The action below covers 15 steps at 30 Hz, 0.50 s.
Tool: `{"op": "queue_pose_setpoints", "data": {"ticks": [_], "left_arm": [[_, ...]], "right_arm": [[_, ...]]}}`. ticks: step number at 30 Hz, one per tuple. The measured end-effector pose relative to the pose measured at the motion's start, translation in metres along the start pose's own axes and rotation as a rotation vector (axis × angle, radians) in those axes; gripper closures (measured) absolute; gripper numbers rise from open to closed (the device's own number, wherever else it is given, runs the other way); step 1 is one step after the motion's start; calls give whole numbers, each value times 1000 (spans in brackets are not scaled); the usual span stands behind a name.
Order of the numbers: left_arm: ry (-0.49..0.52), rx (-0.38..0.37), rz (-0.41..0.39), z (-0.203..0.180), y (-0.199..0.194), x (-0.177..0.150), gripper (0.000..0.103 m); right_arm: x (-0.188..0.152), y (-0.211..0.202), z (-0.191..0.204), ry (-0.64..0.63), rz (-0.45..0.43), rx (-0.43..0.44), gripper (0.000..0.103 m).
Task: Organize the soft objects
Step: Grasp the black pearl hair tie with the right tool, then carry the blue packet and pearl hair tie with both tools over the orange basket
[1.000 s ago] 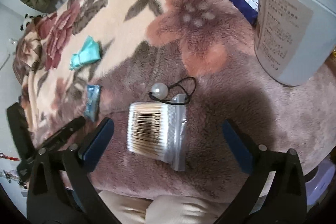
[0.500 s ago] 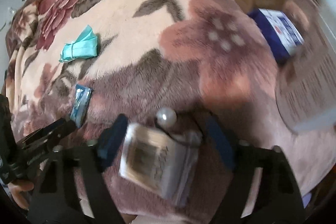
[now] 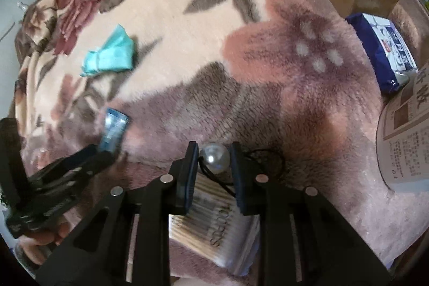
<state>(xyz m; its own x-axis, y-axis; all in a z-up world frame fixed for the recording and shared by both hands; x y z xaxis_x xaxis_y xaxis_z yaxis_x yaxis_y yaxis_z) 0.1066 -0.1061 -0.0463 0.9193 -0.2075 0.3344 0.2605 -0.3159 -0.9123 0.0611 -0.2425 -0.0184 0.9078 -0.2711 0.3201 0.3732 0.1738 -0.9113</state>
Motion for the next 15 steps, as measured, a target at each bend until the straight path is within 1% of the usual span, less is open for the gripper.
{"op": "queue_pose_setpoints", "data": {"ticks": [4,6,10,11,12,13,15], "left_arm": [[-6,18,20,-2,12,3,53],[9,29,22,-4,15,4,53],[112,99,31,-13,24,4,52],[124,108,32,-14,26,4,53],[125,115,30,-13,27,4,61],[119,115,24,-13,26,4,63],[98,91,13,-12,23,5,68]], "right_arm": [[0,-8,8,-8,-16,20,78],[-1,-7,10,-10,-18,28,78],[-1,-4,17,-16,-13,36,78],[-1,-3,19,-16,-12,38,78],[-2,-2,20,-15,-11,41,78],[-3,-2,21,-15,-10,42,78],[-4,-3,22,-14,-9,48,78]]}}
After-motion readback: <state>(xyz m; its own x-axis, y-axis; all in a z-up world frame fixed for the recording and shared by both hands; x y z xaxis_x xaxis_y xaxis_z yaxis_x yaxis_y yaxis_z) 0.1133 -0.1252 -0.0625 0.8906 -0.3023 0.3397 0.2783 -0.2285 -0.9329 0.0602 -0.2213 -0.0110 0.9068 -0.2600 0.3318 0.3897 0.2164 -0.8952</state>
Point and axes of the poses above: each gripper's, at about its wrist camera, not at the fingertips, and y roughly the way its jaws point, z to its left, x to its top, the point moved 8 cm from there along y, roughly the way its jaws point, and after that the axes turned 3 degrees about -z, right-handed, at the moved point
